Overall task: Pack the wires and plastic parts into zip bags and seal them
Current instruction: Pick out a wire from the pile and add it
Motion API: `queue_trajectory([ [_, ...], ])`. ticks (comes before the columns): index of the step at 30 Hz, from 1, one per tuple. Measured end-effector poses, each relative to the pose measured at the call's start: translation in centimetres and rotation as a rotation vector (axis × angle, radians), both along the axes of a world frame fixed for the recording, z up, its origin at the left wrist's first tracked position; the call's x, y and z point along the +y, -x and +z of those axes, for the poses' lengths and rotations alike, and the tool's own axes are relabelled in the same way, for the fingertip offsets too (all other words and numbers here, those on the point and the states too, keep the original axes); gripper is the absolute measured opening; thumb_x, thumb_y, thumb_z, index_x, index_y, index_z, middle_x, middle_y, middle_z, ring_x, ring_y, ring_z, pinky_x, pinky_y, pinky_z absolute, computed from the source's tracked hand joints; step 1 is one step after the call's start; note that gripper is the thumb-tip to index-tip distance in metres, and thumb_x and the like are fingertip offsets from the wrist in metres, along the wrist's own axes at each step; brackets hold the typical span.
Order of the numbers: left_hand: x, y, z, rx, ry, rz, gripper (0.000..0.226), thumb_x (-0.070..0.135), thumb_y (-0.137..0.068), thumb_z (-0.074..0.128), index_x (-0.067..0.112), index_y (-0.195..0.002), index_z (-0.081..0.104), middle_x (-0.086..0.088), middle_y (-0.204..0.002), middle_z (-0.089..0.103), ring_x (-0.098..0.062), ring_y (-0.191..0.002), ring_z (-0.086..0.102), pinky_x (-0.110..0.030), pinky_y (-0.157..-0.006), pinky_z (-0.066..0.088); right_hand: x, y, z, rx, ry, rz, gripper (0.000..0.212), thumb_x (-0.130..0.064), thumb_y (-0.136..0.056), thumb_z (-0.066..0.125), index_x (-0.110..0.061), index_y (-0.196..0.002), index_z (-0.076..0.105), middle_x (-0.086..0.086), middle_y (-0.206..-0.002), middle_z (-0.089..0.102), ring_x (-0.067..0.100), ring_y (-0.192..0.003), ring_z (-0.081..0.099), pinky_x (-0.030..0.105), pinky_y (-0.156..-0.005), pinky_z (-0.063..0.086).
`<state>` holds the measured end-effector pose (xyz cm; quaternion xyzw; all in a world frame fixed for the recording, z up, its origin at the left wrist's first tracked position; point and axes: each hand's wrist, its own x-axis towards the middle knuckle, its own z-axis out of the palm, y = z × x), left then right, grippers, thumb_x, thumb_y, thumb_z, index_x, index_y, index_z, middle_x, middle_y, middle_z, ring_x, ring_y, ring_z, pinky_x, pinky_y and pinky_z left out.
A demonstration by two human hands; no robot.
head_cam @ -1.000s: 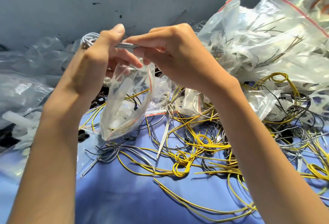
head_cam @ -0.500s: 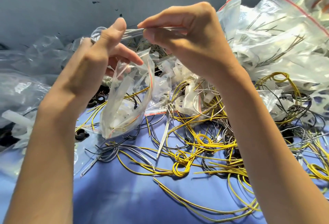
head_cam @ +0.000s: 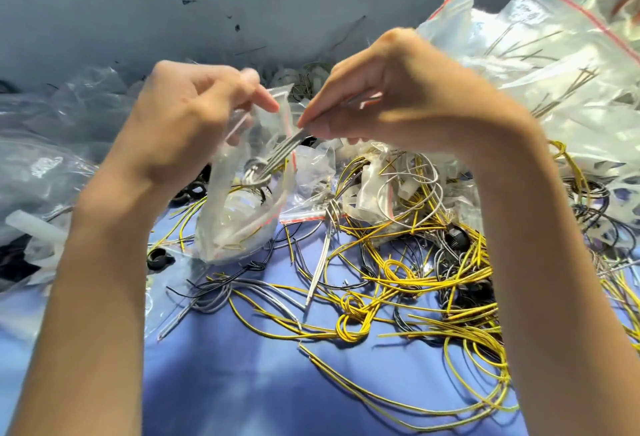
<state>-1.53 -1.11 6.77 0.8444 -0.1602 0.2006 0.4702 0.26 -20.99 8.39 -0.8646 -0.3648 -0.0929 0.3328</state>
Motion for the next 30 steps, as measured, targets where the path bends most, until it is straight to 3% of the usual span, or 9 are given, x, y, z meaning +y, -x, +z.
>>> queue_trajectory([
  [2, -0.4, 0.1, -0.1, 0.002, -0.052, -0.040, 0.022, 0.021, -0.078, 0.049, 0.030, -0.070, 0.068, -0.001, -0.056, 0.058, -0.006, -0.053, 0.045, -0.015, -0.051, 0.037, 1.3, 0.1, -0.4, -0.080, 0.128, -0.002, 0.012, -0.017, -0.080, 0.070, -0.018, -0.089, 0.079, 0.000, -0.077, 0.074, 0.002, -0.071, 0.065, 0.012, -0.067, 0.047],
  [6, -0.9, 0.0, -0.3, -0.034, -0.091, -0.001, 0.025, 0.017, -0.071, 0.047, 0.033, -0.066, 0.066, -0.029, -0.068, 0.058, -0.022, -0.060, 0.040, -0.030, -0.055, 0.032, 3.8, 0.1, -1.6, -0.233, 0.270, -0.064, 0.016, -0.017, -0.079, 0.064, -0.020, -0.087, 0.078, 0.003, -0.081, 0.074, 0.013, -0.078, 0.066, 0.028, -0.078, 0.049],
  [9, -0.5, -0.3, -0.1, -0.053, -0.006, 0.029, 0.028, 0.017, -0.070, 0.047, 0.035, -0.062, 0.067, -0.003, -0.055, 0.056, -0.019, -0.058, 0.042, -0.034, -0.055, 0.036, 4.6, -0.2, -1.8, -0.242, 0.165, -0.150, 0.017, -0.025, -0.078, 0.061, -0.024, -0.088, 0.075, 0.005, -0.087, 0.070, 0.023, -0.085, 0.065, 0.034, -0.075, 0.053],
  [12, -0.3, -0.4, 0.0, -0.068, 0.032, 0.052, 0.035, 0.016, -0.071, 0.047, 0.041, -0.063, 0.070, -0.006, -0.057, 0.052, -0.022, -0.058, 0.040, -0.039, -0.053, 0.037, 5.2, 0.0, -1.9, -0.211, 0.129, -0.154, 0.015, -0.031, -0.079, 0.066, -0.026, -0.089, 0.075, 0.000, -0.085, 0.068, 0.020, -0.086, 0.065, 0.033, -0.075, 0.053],
  [17, -0.3, -0.6, -0.3, -0.077, 0.043, 0.076, 0.027, 0.015, -0.074, 0.046, 0.029, -0.075, 0.069, 0.005, -0.054, 0.058, -0.015, -0.055, 0.049, -0.031, -0.059, 0.043, 5.6, 0.9, -2.1, -0.037, 0.168, 0.016, 0.020, -0.022, -0.086, 0.065, -0.006, -0.098, 0.068, 0.000, -0.089, 0.073, -0.002, -0.071, 0.065, 0.024, -0.070, 0.051],
  [20, 0.0, -0.7, -0.2, -0.100, 0.050, 0.108, 0.028, 0.014, -0.078, 0.046, 0.030, -0.077, 0.068, 0.004, -0.053, 0.053, -0.016, -0.055, 0.045, -0.029, -0.055, 0.037, 5.5, 0.9, -1.9, 0.011, 0.178, 0.046, 0.020, -0.017, -0.091, 0.058, -0.010, -0.107, 0.066, 0.001, -0.098, 0.070, 0.008, -0.073, 0.068, 0.021, -0.071, 0.051],
  [24, 0.2, -0.6, 0.0, -0.126, 0.131, 0.162, 0.030, 0.009, -0.083, 0.046, 0.029, -0.078, 0.067, 0.014, -0.048, 0.053, -0.002, -0.046, 0.044, -0.016, -0.049, 0.036, 5.0, 0.7, -2.1, -0.068, 0.499, -0.014, 0.030, -0.021, -0.096, 0.044, -0.010, -0.072, 0.059, 0.004, -0.060, 0.046, 0.022, -0.060, 0.043, 0.035, -0.056, 0.030],
  [27, 0.2, -0.5, 0.1, -0.104, 0.211, 0.231, 0.026, 0.014, -0.081, 0.047, 0.029, -0.078, 0.067, 0.010, -0.057, 0.055, -0.001, -0.049, 0.047, -0.017, -0.053, 0.042, 4.1, 0.6, -1.9, 0.115, 0.399, -0.024, 0.054, -0.046, -0.101, 0.032, -0.007, -0.065, 0.040, -0.007, -0.056, 0.041, 0.019, -0.053, 0.036, 0.028, -0.053, 0.034],
  [30, -0.1, -0.5, 0.2, -0.080, 0.306, 0.270, 0.024, 0.013, -0.085, 0.047, 0.027, -0.079, 0.066, 0.003, -0.069, 0.055, -0.010, -0.059, 0.052, -0.028, -0.062, 0.048, 3.2, 0.4, -1.4, 0.276, 0.210, 0.097, 0.058, -0.041, -0.104, 0.016, -0.018, -0.076, 0.061, -0.016, -0.080, 0.070, 0.016, -0.075, 0.062, 0.024, -0.082, 0.044],
])
